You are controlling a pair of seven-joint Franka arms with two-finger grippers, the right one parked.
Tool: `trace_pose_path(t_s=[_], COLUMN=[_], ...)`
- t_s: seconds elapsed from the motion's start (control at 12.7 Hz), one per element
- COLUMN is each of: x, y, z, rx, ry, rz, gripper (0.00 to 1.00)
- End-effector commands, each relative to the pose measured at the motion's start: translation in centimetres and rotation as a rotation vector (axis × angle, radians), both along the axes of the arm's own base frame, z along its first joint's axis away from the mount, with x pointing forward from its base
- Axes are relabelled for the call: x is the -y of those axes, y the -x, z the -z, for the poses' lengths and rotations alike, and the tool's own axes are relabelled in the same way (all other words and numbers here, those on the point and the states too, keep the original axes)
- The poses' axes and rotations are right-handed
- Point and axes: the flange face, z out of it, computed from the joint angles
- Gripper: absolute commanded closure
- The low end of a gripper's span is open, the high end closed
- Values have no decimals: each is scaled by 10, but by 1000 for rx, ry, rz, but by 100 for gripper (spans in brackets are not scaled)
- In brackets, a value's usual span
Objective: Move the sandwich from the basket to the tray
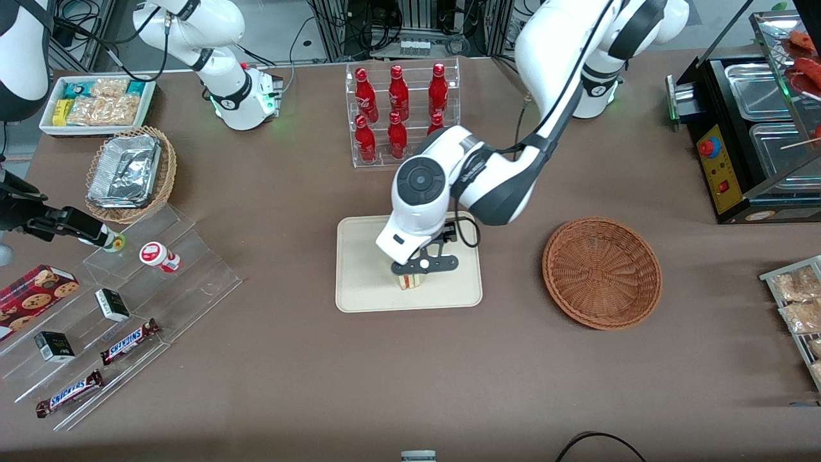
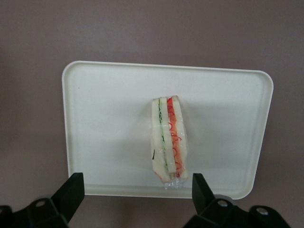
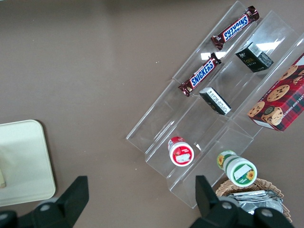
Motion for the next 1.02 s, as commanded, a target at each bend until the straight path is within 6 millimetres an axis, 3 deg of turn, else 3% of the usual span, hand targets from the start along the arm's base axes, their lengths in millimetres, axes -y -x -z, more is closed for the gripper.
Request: trace_pose_path(t_s=[0.0,0.24,0.55,0.94], x=[-35,-89,-189,-284], y=[-10,-25,-38,-34], z=[-24,-32,-64,-87], rx=[-15,-51,-65,-74], ry=[-39,-61,-44,-27], rz=[5,60,158,220], gripper=[0,0,0,0])
